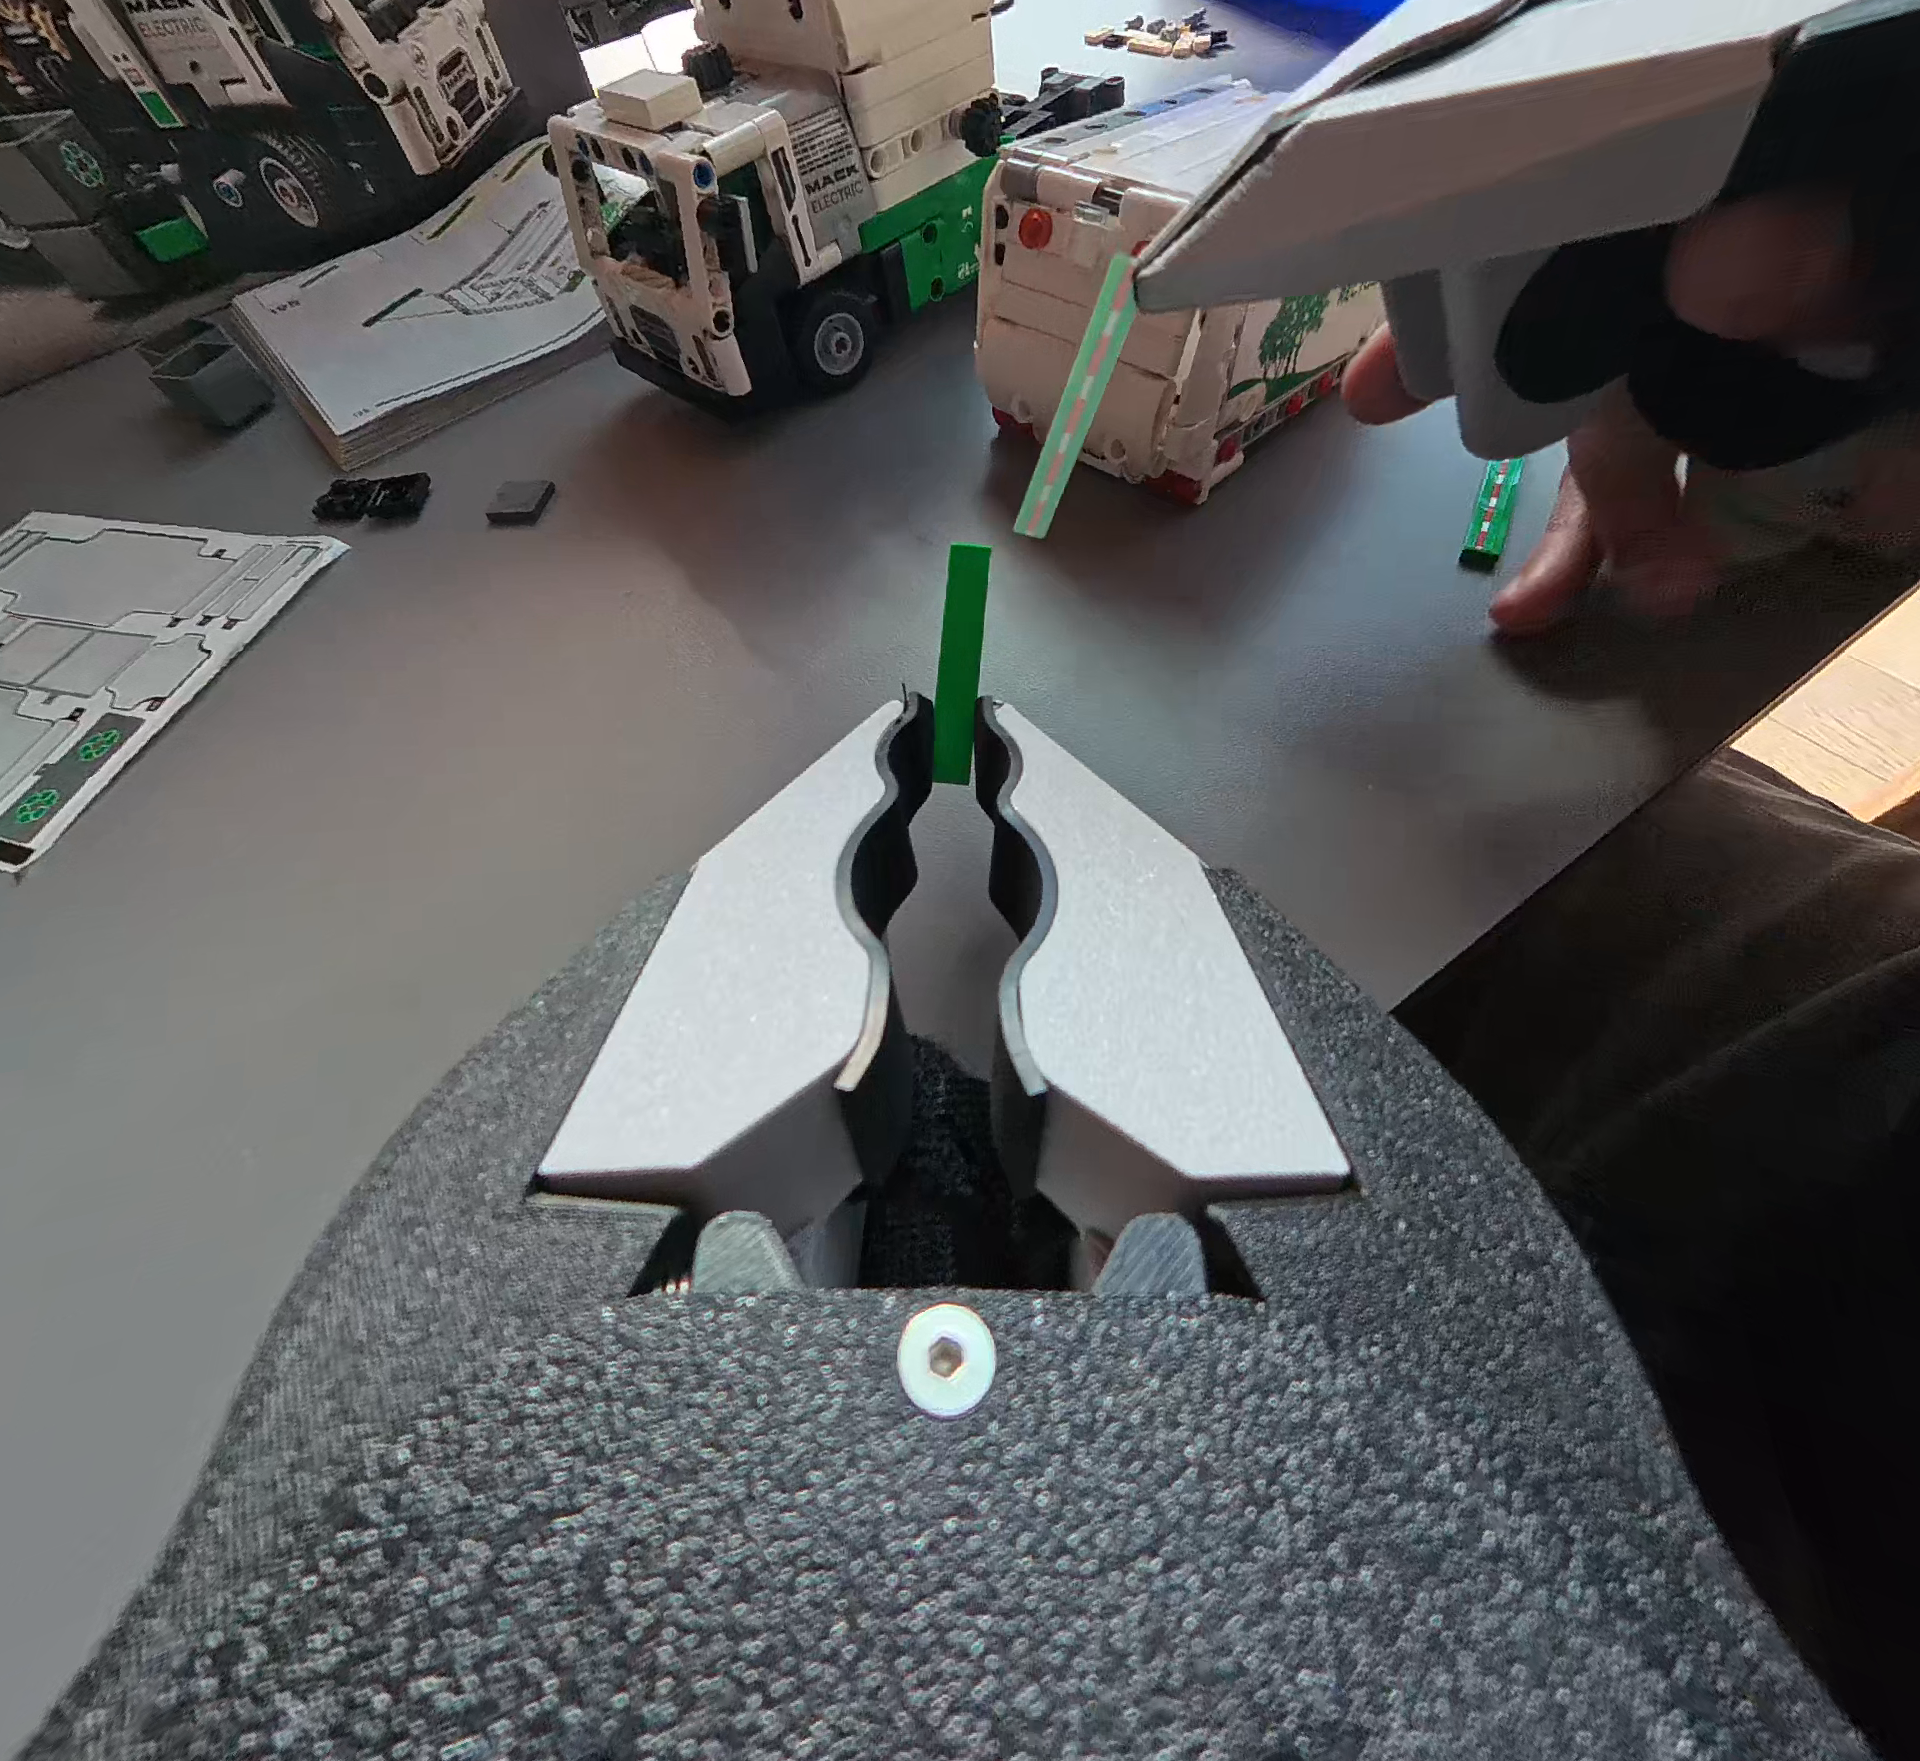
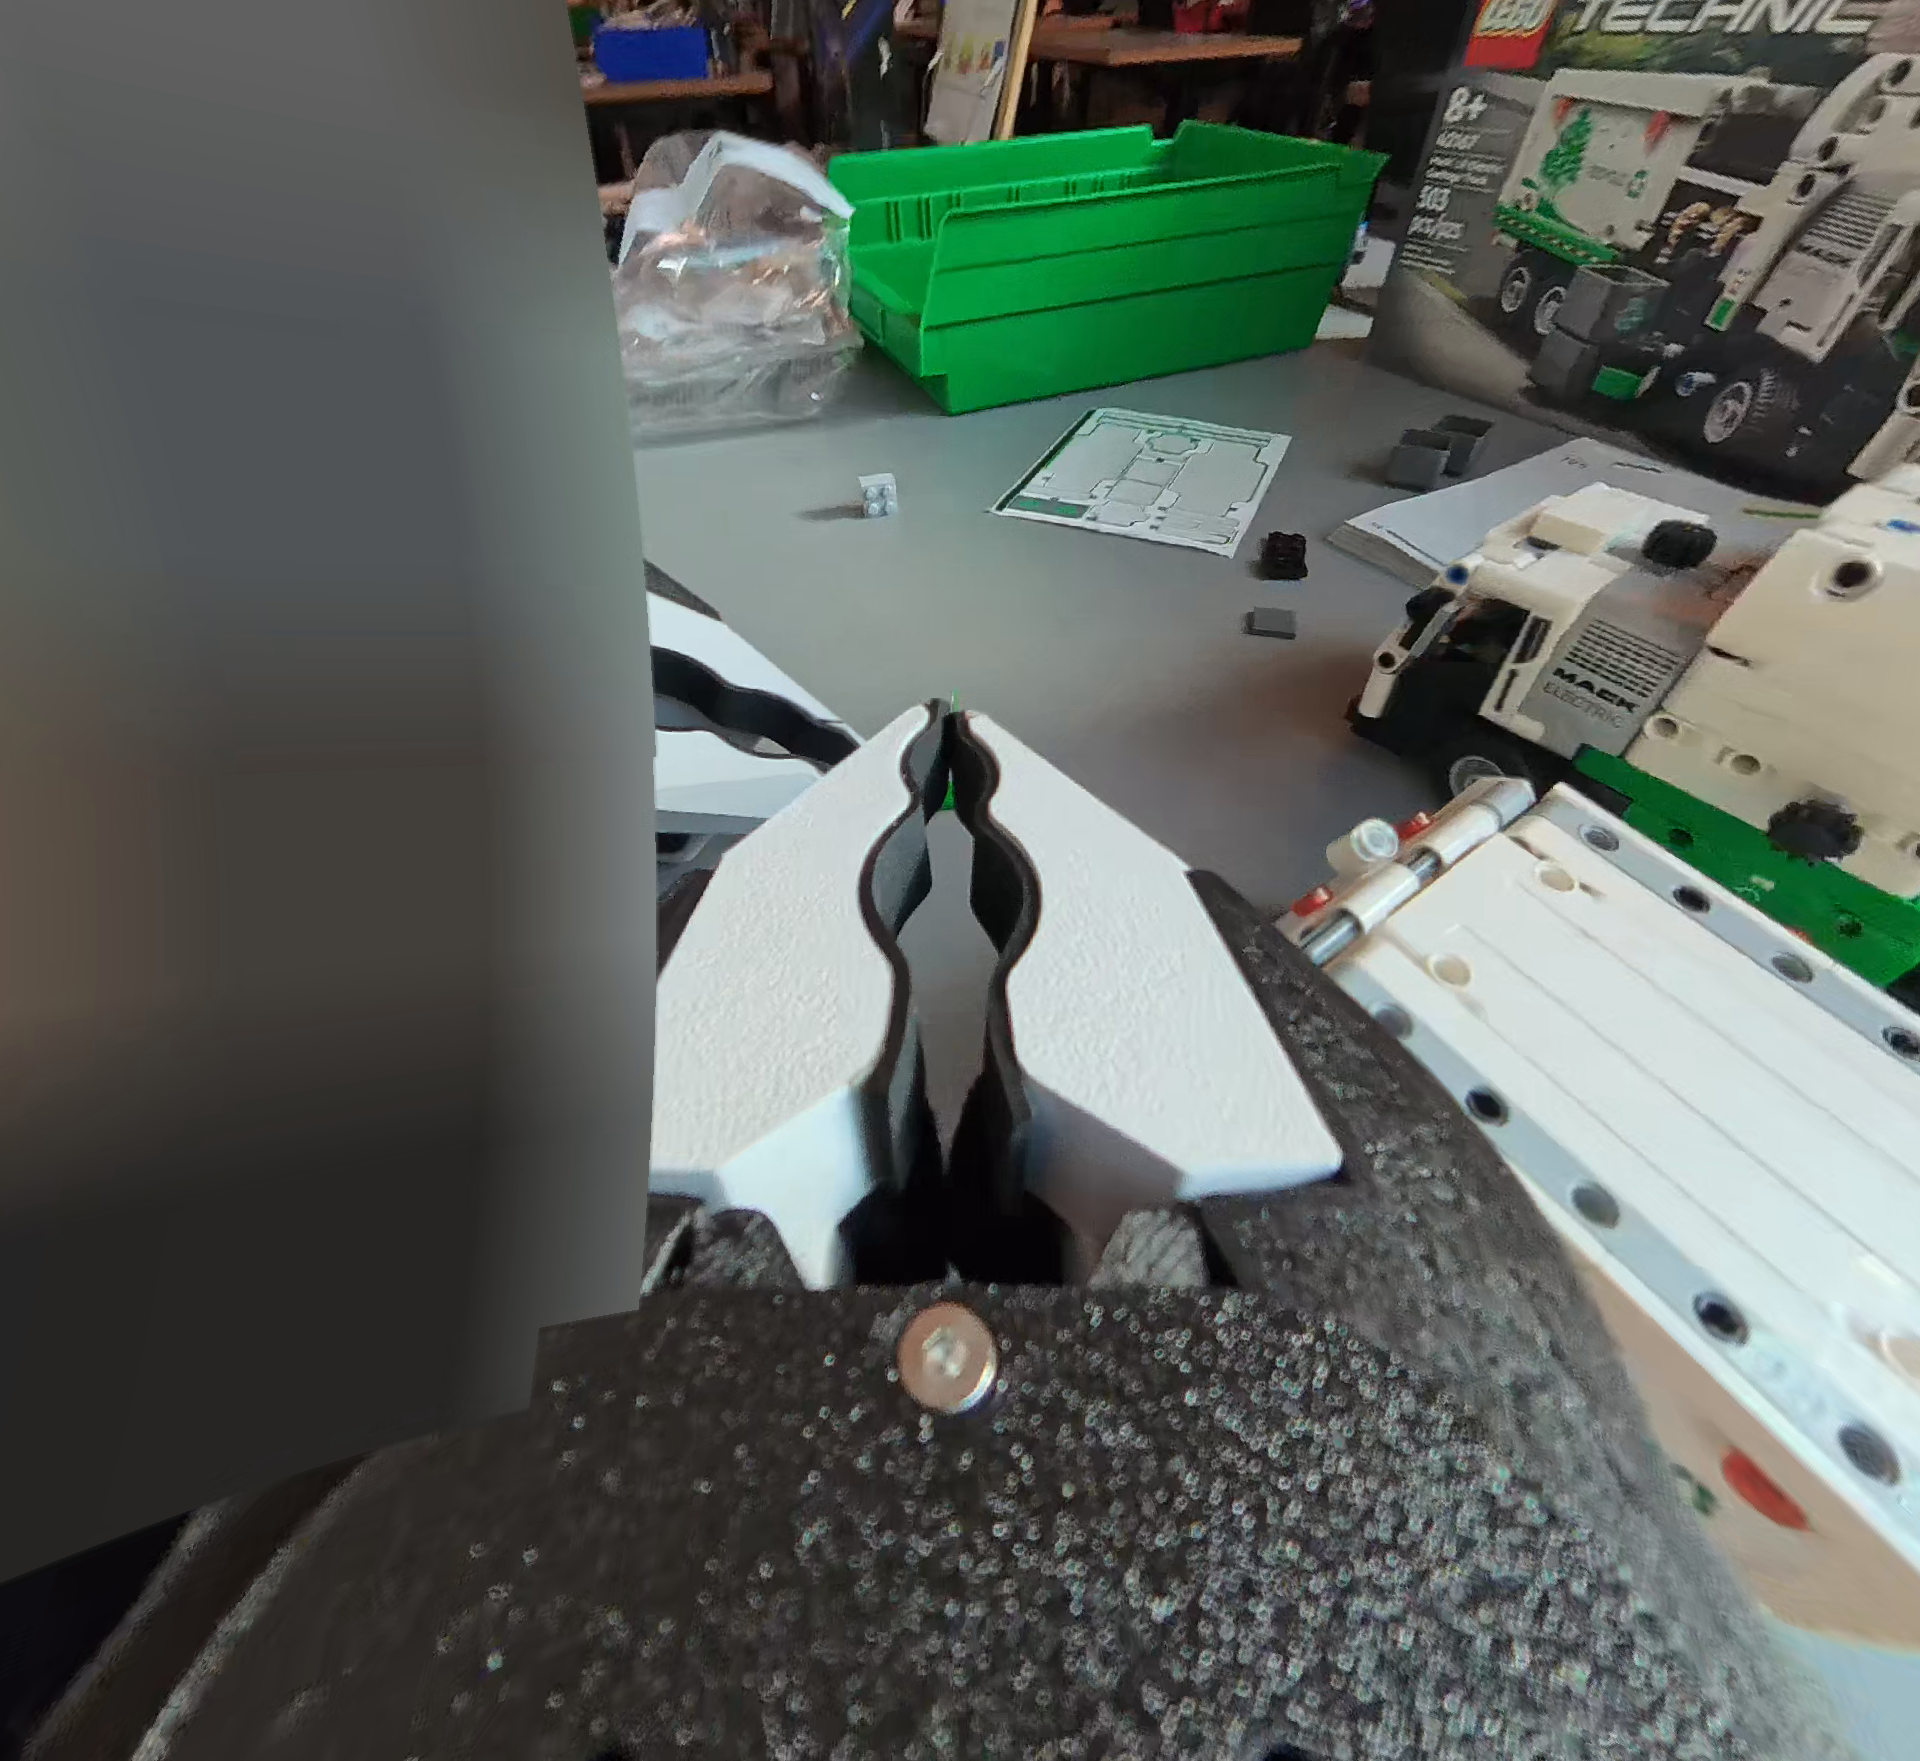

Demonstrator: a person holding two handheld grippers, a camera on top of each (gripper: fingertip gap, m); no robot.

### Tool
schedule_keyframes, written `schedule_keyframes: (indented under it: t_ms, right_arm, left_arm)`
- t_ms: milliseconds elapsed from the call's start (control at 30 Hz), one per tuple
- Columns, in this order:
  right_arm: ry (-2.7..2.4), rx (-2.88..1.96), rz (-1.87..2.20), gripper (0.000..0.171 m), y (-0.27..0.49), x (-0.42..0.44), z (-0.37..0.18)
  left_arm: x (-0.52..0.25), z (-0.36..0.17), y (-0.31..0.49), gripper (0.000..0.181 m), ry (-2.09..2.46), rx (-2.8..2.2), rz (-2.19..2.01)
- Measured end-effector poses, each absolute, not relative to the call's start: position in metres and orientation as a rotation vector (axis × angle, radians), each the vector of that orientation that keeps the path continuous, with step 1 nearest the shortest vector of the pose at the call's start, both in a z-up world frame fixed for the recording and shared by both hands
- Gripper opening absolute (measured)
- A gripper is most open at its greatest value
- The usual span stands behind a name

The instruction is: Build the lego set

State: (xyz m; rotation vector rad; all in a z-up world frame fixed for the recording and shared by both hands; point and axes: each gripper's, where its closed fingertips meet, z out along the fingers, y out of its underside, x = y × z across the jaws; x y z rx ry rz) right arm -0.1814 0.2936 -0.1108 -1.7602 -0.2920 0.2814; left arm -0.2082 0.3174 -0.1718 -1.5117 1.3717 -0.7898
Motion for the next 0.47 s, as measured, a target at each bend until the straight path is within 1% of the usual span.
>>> schedule_keyframes:
  t_ms: [33, 67, 133, 200, 467]
  right_arm:
    - [-0.238, -1.752, 0.267, 0.0, 0.292, -0.179, -0.108]
    - [-0.182, -1.711, 0.264, 0.0, 0.29, -0.176, -0.101]
    - [-0.154, -1.72, 0.217, 0.0, 0.29, -0.177, -0.106]
    - [-0.199, -1.697, 0.104, 0.0, 0.292, -0.175, -0.102]
    - [-0.366, -1.755, -0.122, 0.0, 0.3, -0.191, -0.116]
  left_arm:
    - [-0.208, -0.172, 0.318, 0.006, 1.369, -1.516, -0.791]
    - [-0.208, -0.172, 0.318, 0.006, 1.369, -1.515, -0.791]
    - [-0.208, -0.172, 0.317, 0.006, 1.376, -1.51, -0.792]
    - [-0.208, -0.172, 0.317, 0.006, 1.382, -1.513, -0.796]
    - [-0.208, -0.173, 0.315, 0.006, 1.41, -1.496, -0.793]
